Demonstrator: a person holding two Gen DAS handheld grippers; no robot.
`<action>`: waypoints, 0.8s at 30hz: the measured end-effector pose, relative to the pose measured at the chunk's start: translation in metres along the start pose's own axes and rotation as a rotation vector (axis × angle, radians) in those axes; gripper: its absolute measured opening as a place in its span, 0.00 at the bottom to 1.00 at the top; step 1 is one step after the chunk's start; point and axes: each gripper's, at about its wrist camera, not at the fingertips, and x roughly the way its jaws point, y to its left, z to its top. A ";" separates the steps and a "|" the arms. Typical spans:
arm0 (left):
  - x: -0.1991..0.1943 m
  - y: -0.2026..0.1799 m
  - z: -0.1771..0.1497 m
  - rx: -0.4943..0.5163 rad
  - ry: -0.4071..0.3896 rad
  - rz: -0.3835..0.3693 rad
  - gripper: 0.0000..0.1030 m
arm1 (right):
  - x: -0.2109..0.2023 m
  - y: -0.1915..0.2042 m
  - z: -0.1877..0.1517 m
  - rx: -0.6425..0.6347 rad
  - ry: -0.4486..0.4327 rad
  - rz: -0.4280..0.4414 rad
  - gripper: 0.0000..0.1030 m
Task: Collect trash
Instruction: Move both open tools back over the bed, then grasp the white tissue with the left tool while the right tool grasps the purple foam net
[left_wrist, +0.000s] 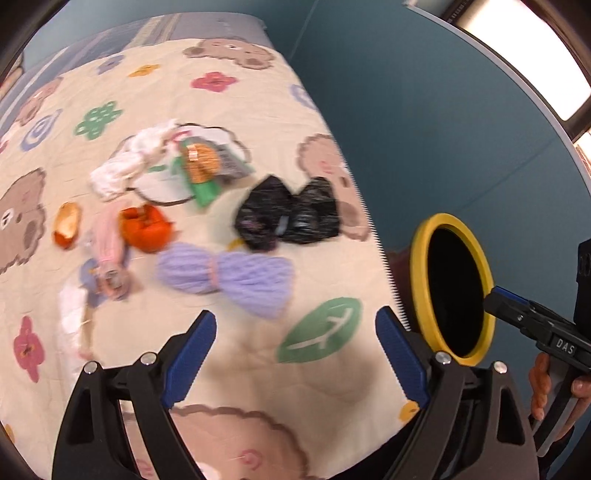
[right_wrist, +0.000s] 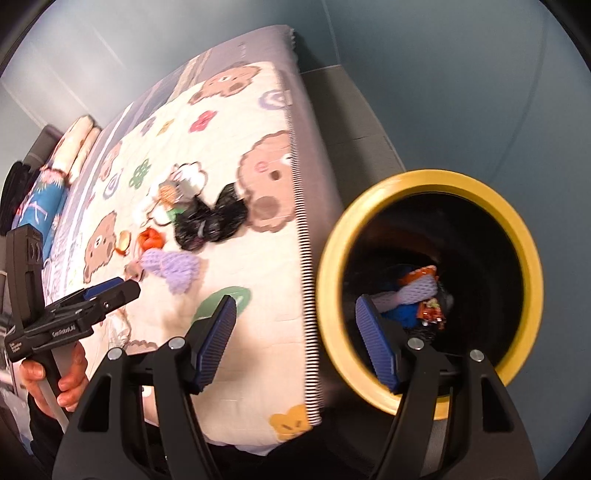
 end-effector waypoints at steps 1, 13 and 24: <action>-0.003 0.007 -0.001 -0.008 -0.003 0.006 0.82 | 0.001 0.005 0.000 -0.008 0.003 0.002 0.63; -0.018 0.086 -0.015 -0.090 -0.007 0.110 0.82 | 0.039 0.075 0.004 -0.124 0.073 0.021 0.63; -0.019 0.146 -0.025 -0.159 0.018 0.164 0.82 | 0.074 0.123 0.011 -0.203 0.137 0.019 0.63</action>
